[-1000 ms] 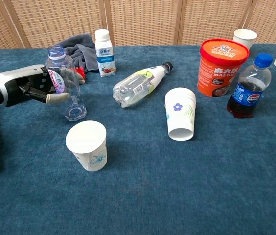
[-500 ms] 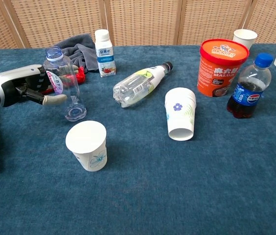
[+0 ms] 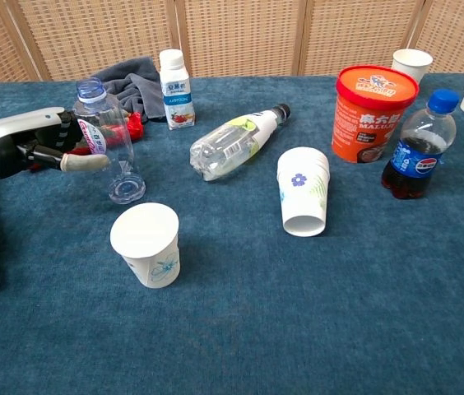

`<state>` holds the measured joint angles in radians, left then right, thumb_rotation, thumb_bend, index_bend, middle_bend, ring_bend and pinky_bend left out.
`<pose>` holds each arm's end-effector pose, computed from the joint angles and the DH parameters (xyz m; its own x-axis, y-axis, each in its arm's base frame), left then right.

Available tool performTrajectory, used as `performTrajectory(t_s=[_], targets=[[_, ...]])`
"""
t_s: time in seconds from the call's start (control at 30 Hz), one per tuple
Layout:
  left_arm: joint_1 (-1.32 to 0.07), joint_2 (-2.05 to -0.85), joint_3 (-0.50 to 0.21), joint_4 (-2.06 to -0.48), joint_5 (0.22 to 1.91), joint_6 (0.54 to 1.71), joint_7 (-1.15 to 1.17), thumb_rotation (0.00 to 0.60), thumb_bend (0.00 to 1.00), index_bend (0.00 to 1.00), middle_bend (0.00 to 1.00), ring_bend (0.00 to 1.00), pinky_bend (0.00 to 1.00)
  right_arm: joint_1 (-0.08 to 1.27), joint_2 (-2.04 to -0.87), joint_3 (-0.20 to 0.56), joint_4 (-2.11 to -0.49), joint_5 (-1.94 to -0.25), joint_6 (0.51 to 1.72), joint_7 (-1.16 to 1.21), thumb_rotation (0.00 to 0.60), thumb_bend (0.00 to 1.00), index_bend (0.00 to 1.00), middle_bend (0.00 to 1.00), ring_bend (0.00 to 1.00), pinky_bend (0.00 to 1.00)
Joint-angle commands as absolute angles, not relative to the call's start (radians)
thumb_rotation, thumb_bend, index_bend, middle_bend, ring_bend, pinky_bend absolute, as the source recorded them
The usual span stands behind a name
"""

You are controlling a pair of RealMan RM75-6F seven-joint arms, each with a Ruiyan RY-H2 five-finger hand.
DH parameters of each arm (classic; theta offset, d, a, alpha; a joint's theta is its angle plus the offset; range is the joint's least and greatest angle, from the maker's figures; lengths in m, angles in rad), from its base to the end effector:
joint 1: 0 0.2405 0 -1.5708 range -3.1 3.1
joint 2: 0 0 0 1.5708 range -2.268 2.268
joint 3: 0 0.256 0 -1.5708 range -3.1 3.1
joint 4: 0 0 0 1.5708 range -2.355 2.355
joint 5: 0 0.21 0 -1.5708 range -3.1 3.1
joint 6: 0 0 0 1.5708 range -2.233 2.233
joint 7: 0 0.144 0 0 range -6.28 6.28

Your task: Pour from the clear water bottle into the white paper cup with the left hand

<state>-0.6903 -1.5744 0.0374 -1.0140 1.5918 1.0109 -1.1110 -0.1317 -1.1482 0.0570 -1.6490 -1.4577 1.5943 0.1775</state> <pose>-0.2400 0.3444 -0.0099 -0.2515 0.5758 0.7780 0.9118 -0.1287 0.3900 -0.3326 -0.1119 0.1642 0.1793 0.0751 0.9809 -0.9623 0.2207 0.1590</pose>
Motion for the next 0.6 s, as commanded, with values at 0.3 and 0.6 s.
performTrajectory(t_s=[0.3,0.6], targets=[[-0.67,-1.492,0.05,-1.106,1.602,1.054,-1.063,0.465,0.32,0.0,0.0,0.0,0.0,-0.125,-1.145,0.056,-1.658,-1.471,1.591,0.179,0.6,0.45,0.0,0.04,0.0,0.0],[-0.625,-1.37,0.077,-1.203,1.604,1.097,-0.967,0.46,0.32,0.0,0.0,0.0,0.0,-0.112,-1.14,0.057,-1.678,-1.48,1.583,0.157,0.6,0.45,0.0,0.04,0.0,0.0]])
